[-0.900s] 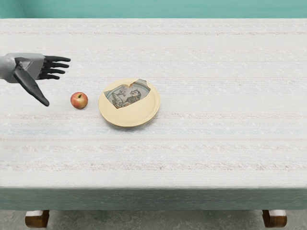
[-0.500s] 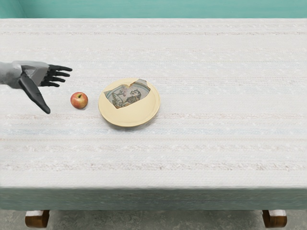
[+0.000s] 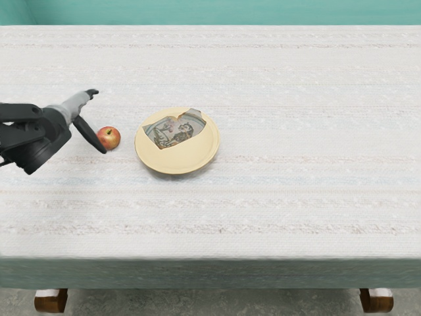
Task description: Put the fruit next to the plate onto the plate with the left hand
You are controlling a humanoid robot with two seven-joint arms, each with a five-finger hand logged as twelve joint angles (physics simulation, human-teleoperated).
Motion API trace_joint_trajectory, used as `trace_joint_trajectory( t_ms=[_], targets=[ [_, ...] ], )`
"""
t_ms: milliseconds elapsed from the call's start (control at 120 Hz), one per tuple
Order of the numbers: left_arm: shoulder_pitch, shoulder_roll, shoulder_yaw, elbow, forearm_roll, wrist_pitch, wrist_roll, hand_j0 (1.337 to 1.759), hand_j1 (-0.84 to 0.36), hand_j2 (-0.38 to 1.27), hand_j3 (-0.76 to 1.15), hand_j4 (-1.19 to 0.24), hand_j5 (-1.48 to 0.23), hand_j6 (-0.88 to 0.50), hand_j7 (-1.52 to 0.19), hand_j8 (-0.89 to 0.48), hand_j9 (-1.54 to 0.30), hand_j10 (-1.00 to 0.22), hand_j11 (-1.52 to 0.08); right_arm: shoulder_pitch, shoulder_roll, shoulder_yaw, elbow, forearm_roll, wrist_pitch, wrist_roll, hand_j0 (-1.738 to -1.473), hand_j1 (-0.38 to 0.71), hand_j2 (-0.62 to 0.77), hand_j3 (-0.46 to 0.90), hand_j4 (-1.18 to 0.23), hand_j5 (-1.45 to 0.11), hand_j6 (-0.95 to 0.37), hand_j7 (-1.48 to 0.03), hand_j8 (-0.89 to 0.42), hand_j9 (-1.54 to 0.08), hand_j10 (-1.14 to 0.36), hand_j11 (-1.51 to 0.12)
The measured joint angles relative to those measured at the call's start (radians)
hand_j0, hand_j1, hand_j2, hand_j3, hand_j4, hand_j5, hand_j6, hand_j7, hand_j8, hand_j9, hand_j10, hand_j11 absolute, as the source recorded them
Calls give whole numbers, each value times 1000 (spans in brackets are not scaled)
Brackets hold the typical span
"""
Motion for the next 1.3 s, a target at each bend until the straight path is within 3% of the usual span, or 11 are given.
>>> trace_joint_trajectory(
  t_ms=[167,308,542,1300],
  targets=[
    [-19,-51,104,-8,16,67,-2,1658,268,14,0,-69,-88,-69,-88,-69,-88,-69,-88,0,0,0,0,0,0,0,-1658,-349,0,0,0,0,-1,0,0,0,0,0],
    [-20,-92,142,-11,22,80,-3,1658,141,36,0,-175,-227,-175,-227,-175,-227,-175,-227,0,0,0,0,0,0,0,-1658,-349,0,0,0,0,-1,0,0,0,0,0],
    [-27,-114,151,-12,22,84,-3,1658,-27,64,0,-315,-409,-315,-408,-315,-408,-315,-408,0,0,0,0,0,0,0,-1658,-349,0,0,0,0,0,0,0,0,0,0],
    [-8,-144,154,27,23,84,-2,1658,-217,126,0,-479,-628,-479,-628,-479,-628,-479,-628,0,0,0,0,0,0,0,-1658,-349,0,0,0,0,0,0,0,0,0,0]
  ],
)
